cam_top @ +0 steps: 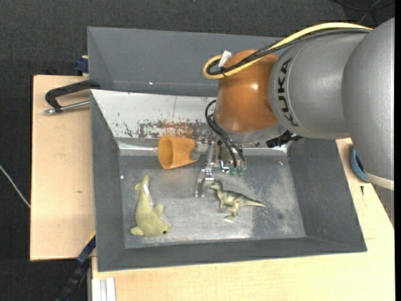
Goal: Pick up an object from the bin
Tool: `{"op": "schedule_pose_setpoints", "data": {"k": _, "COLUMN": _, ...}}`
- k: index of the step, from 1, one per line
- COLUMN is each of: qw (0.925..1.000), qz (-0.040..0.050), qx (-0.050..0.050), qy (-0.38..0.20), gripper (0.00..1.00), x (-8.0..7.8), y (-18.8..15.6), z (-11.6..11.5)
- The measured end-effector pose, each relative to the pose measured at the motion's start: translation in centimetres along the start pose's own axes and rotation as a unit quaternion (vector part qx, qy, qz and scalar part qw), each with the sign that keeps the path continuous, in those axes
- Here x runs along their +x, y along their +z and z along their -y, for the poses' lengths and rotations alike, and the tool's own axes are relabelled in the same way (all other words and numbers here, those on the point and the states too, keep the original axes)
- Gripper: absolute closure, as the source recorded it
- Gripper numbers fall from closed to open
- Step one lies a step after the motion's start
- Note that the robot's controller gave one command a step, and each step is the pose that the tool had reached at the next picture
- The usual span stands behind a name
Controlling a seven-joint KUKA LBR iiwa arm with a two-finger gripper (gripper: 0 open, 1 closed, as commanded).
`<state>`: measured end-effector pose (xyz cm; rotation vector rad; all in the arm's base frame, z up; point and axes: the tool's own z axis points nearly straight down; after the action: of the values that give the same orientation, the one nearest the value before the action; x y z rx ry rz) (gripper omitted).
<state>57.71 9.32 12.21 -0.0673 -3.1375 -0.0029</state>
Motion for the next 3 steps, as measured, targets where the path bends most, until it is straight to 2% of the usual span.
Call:
{"op": "schedule_pose_setpoints", "data": {"k": 1, "qw": 0.9998, "qz": 0.0046, "qx": -0.001, "qy": -0.017, "gripper": 0.00, "x": 1.8, "y": 5.1, "z": 6.3}}
{"op": "schedule_pose_setpoints", "data": {"k": 2, "qw": 0.9998, "qz": 0.0036, "qx": -0.001, "qy": -0.020, "gripper": 1.00, "x": 1.8, "y": 4.8, "z": 6.0}}
{"op": "schedule_pose_setpoints", "data": {"k": 3, "qw": 0.9875, "qz": 0.0069, "qx": 0.002, "qy": -0.157, "gripper": 1.00, "x": -2.1, "y": -4.0, "z": 10.7}}
